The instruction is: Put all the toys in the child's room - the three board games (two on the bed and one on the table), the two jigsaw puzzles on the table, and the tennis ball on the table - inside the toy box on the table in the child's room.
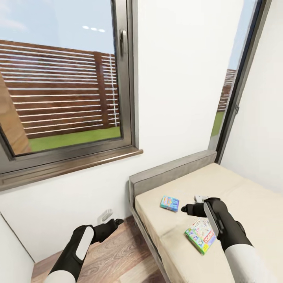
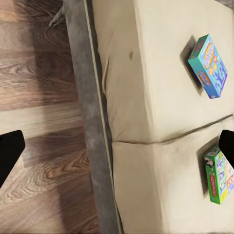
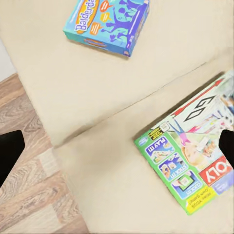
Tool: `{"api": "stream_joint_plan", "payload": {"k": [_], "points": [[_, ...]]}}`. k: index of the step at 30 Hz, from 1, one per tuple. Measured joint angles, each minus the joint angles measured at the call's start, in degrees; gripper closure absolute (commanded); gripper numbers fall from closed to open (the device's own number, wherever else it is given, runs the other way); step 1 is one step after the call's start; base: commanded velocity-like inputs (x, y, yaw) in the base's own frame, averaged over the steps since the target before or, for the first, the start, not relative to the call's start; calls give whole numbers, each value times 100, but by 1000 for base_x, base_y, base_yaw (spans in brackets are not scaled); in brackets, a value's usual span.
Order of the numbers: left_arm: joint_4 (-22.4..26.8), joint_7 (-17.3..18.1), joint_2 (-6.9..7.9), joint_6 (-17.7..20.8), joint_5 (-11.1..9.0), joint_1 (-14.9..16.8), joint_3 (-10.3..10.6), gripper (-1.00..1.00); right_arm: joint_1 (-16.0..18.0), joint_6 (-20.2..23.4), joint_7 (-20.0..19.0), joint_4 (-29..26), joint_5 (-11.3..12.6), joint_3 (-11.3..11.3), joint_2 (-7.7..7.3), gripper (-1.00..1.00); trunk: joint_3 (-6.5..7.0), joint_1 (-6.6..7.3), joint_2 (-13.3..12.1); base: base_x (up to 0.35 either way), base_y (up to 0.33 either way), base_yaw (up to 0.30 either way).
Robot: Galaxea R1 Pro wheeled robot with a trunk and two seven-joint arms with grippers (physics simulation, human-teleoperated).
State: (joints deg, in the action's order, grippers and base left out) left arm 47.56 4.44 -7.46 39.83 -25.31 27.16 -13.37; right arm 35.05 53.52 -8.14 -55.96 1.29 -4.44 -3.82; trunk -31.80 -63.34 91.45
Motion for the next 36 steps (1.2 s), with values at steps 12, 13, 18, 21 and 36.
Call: {"api": "stream_joint_plan", "payload": {"k": [12, 13, 18, 21, 36], "points": [[6, -50, -4, -19, -8, 154, 7, -100, 94, 114, -17, 2, 14, -362, -126, -100, -215, -264, 481, 0, 0, -104], [6, -50, -4, -19, -6, 154, 8, -100, 95, 114, -17, 2, 15, -362, -126, -100, -234, -286, 522, 0, 0, -25], [-4, -55, -3, -20, -6, 253, 7, -100, 178, 128, -22, 17, 4, -375, -111, -100, -323, -396, 722, 0, 0, -17], [-21, -57, -4, -21, -6, 318, 7, -100, 240, 134, -22, 70, -3, -372, -95, -100, -377, -461, 842, 0, 0, -9], [-63, -41, 1, -20, -6, 426, -14, -100, 685, 127, -37, 610, 2, -379, -58, -100, -646, -791, 1444, 0, 0, -3]]}}
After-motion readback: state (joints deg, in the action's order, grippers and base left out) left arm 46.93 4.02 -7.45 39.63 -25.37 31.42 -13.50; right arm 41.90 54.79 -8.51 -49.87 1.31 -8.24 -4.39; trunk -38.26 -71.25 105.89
